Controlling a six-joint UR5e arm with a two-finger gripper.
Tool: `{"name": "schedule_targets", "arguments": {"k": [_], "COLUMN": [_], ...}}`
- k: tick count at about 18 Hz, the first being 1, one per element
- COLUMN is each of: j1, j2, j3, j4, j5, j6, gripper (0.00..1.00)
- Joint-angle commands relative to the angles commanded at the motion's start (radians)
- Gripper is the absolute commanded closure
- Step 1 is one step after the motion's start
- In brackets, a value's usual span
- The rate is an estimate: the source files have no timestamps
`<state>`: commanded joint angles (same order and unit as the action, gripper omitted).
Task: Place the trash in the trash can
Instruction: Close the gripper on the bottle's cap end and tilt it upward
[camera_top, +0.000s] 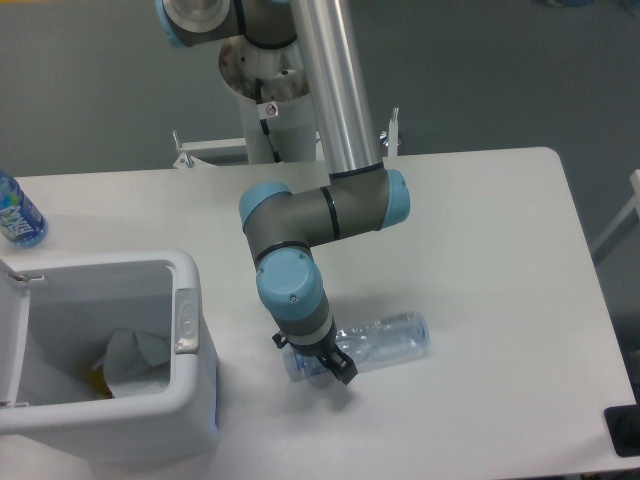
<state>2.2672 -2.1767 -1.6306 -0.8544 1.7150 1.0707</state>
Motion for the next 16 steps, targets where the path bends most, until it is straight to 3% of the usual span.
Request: {"name": "schedule_targets", "arguments": {"k": [10, 14, 16], "j1": [0.003, 0.029, 0.043], "j2": [0.017, 0.050, 0.075], "j3": [0.014, 0.044, 0.052], "j4": [-0.005, 0.008, 0.008], "j5": [-0.003, -0.015, -0.041], "j6": [-0.002, -0.002, -0.014], "gripper": [0.30, 0.30, 0.38]}}
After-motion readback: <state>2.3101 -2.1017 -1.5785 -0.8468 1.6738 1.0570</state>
